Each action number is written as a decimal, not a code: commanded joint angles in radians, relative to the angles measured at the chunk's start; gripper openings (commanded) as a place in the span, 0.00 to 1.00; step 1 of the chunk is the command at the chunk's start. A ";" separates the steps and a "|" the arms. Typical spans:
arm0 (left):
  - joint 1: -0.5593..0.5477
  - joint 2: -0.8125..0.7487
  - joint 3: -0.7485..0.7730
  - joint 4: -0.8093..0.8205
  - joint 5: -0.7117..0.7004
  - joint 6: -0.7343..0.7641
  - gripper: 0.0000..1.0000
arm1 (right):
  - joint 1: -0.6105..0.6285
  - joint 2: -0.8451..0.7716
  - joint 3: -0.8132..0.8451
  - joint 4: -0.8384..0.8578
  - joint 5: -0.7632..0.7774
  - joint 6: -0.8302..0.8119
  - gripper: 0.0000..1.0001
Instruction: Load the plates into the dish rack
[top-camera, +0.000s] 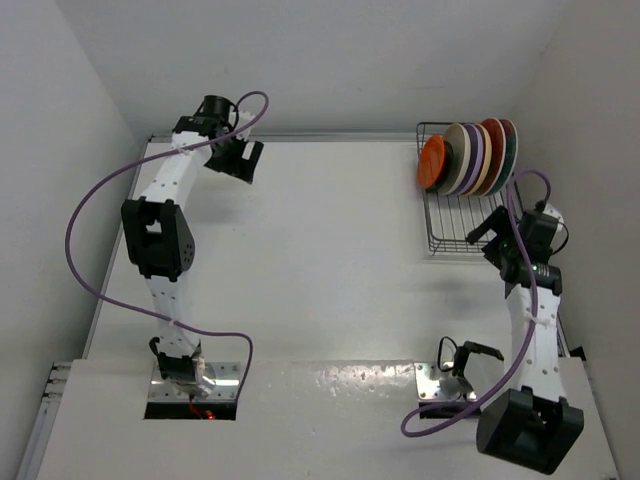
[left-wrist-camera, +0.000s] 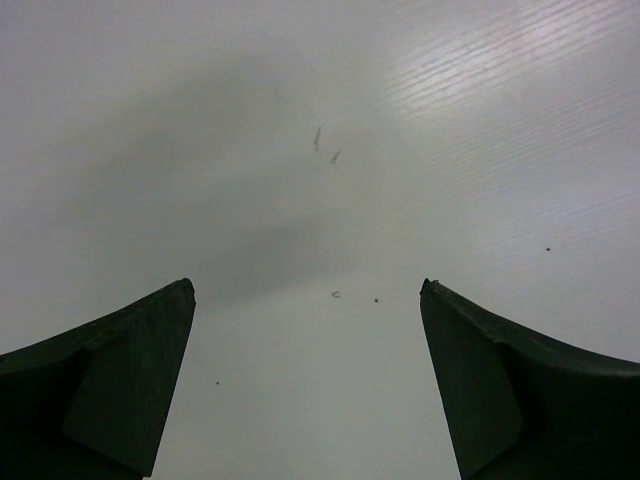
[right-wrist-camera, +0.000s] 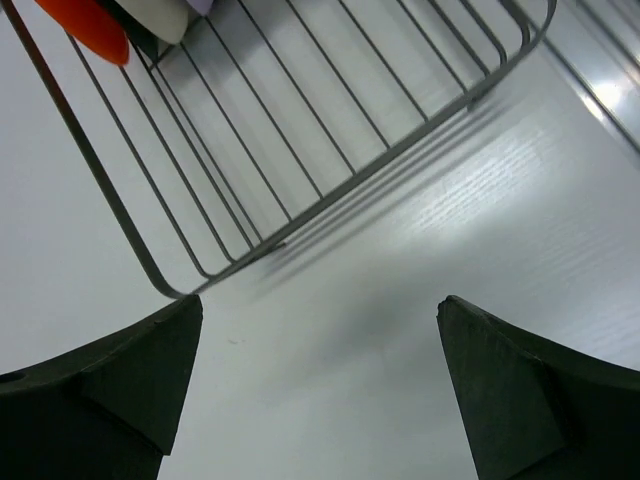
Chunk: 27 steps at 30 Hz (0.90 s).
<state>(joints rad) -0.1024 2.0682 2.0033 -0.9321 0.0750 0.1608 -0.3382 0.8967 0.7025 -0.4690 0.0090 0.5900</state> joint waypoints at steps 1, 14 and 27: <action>-0.046 -0.023 0.015 0.021 0.034 -0.033 1.00 | -0.002 -0.066 -0.030 -0.098 -0.010 0.062 1.00; -0.167 -0.068 -0.084 0.061 -0.004 -0.052 1.00 | -0.004 -0.312 -0.132 -0.214 0.075 0.137 1.00; -0.244 -0.077 -0.094 0.070 -0.057 -0.052 1.00 | -0.002 -0.318 -0.097 -0.312 0.115 0.137 1.00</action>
<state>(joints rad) -0.3222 2.0548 1.9079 -0.8799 0.0433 0.1219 -0.3382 0.5781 0.5724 -0.7612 0.0982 0.7265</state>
